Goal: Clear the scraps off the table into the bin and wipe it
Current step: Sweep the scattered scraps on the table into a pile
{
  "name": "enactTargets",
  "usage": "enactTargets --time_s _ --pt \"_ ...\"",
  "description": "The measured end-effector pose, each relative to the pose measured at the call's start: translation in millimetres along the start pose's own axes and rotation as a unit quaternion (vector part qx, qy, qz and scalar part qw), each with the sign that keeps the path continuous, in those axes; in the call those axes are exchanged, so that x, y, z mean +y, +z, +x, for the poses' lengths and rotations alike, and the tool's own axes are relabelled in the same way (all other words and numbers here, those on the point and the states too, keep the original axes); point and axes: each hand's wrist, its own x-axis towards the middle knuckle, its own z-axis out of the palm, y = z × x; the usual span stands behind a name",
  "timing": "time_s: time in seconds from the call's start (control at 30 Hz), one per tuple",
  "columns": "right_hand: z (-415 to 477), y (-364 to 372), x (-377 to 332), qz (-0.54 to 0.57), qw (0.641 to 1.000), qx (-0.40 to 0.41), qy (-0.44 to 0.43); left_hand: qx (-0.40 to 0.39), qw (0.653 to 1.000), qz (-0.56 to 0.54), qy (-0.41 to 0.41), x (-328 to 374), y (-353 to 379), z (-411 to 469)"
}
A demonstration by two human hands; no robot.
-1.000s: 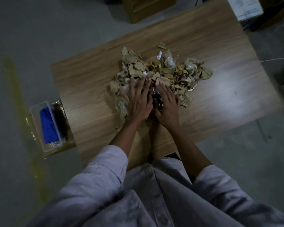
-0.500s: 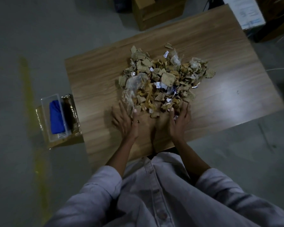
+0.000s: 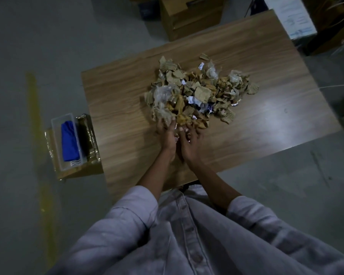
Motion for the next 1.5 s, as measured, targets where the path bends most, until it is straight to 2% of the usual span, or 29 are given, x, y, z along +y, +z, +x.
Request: enactTargets --time_s 0.17,0.3,0.43,0.6,0.7,0.8,0.83,0.93,1.07,1.2,1.27,1.37,1.5 --pt "-8 3 -11 0.028 0.998 -0.044 0.038 -0.014 0.994 0.097 0.037 -3 6 -1" --pt "-11 -1 -20 0.034 0.999 -0.030 0.026 0.009 0.995 0.093 0.047 1 10 -8" --pt "-9 -20 -35 0.064 0.998 0.009 -0.026 0.029 0.997 0.030 0.059 6 16 -24" --pt "-6 -38 -45 0.085 0.990 0.083 -0.079 0.064 0.972 0.118 0.193 25 10 -31" --pt "-1 -45 -52 0.082 0.986 0.095 -0.107 0.095 0.958 0.137 0.232 40 11 -21" --pt "10 -47 -62 0.062 0.984 0.107 -0.129 0.051 0.942 0.169 0.286 52 17 -6" --pt "14 -47 -66 0.052 0.982 0.113 -0.141 0.040 0.926 0.201 0.317 54 20 0" --pt "30 -47 -79 0.015 0.975 0.128 -0.182 0.040 0.848 0.342 0.402 66 34 17" --pt "51 -45 -85 -0.025 0.968 0.138 -0.211 -0.063 0.798 0.457 0.387 77 60 46" --pt "73 -44 -80 -0.081 0.960 0.153 -0.220 -0.081 0.756 0.554 0.338 68 72 74" --pt "87 -44 -70 -0.129 0.957 0.131 -0.224 -0.077 0.730 0.583 0.349 61 74 81" --pt "107 -43 -45 -0.213 0.952 0.055 -0.214 -0.076 0.688 0.626 0.358 48 77 88" --pt "118 -45 -15 -0.314 0.909 -0.009 -0.275 -0.091 0.580 0.712 0.384 31 72 101"
